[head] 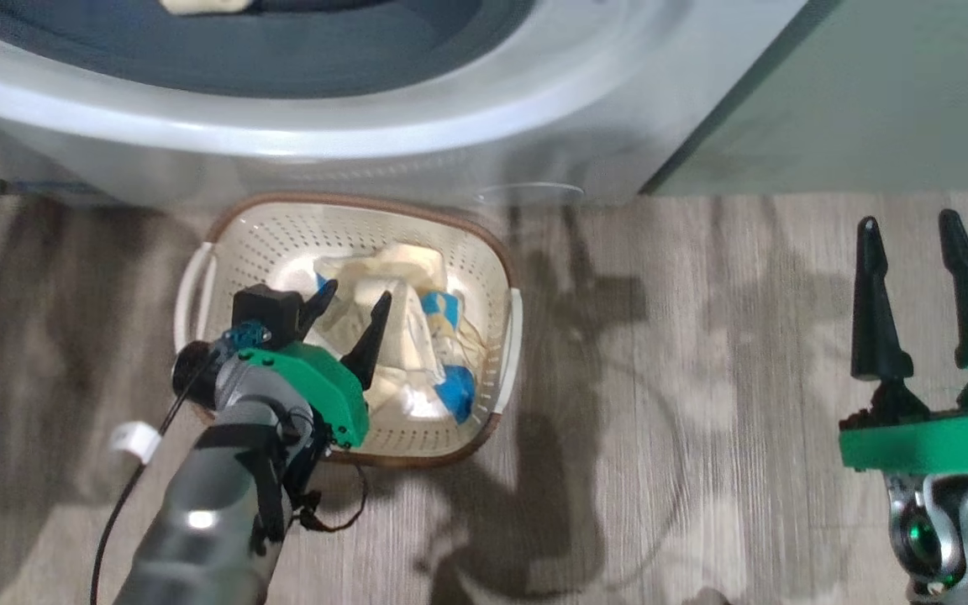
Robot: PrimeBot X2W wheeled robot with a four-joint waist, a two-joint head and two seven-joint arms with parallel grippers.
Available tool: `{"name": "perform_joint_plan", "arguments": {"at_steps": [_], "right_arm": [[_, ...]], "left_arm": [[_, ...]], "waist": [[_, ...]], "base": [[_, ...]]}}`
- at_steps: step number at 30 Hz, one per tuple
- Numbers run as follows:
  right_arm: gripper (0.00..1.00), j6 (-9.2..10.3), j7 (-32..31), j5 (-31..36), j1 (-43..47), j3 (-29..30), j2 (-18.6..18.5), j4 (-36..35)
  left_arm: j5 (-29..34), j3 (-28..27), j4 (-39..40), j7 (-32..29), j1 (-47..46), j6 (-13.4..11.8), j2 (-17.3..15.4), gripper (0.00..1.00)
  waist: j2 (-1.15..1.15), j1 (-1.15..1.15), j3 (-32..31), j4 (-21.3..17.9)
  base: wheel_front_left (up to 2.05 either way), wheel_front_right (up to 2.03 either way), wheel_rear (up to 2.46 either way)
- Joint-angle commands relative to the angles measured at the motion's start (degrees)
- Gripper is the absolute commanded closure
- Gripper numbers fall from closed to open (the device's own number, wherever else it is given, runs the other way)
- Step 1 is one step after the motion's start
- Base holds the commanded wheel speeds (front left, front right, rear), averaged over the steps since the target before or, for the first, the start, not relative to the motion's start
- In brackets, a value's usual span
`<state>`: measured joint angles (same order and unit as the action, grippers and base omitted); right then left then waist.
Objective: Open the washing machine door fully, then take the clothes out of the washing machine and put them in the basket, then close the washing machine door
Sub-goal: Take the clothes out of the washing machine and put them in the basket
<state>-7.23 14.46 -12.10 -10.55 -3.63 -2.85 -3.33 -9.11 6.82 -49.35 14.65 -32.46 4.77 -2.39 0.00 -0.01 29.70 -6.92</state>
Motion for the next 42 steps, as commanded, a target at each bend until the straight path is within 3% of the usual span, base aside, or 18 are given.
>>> {"name": "perform_joint_plan", "arguments": {"at_steps": [1, 17, 32, 42], "right_arm": [[0.00, -0.25, 0.54, 0.42, 1.64, -0.71, -0.03, -1.55], [0.00, -0.25, 0.54, 3.01, 6.56, -0.28, -0.10, -0.99], [0.00, -0.25, 0.54, 3.06, 12.28, -1.36, -0.44, -0.73], [0.00, -0.25, 0.54, 2.96, 15.34, -2.12, -0.41, -0.42]], "left_arm": [[-0.19, -1.86, 2.16, 0.34, 1.49, -0.34, -0.94, 0.00], [0.58, -5.84, 36.01, 0.35, 17.78, -3.04, -1.29, 0.00], [0.82, -7.24, 53.98, -4.60, 31.48, -6.25, -2.71, 0.00], [0.36, -7.87, 59.43, -7.72, 36.22, -7.55, -3.06, 0.00]], "waist": [[0.00, 0.01, -1.49, 1.19], [0.00, 0.01, -12.53, 4.77], [0.00, 0.01, -23.09, 5.83], [0.00, 0.01, -27.42, 5.39]], "base": [[0.00, 0.00, 0.00], [0.00, 0.00, 0.00], [0.00, 0.00, 0.00], [0.00, 0.00, 0.00]]}}
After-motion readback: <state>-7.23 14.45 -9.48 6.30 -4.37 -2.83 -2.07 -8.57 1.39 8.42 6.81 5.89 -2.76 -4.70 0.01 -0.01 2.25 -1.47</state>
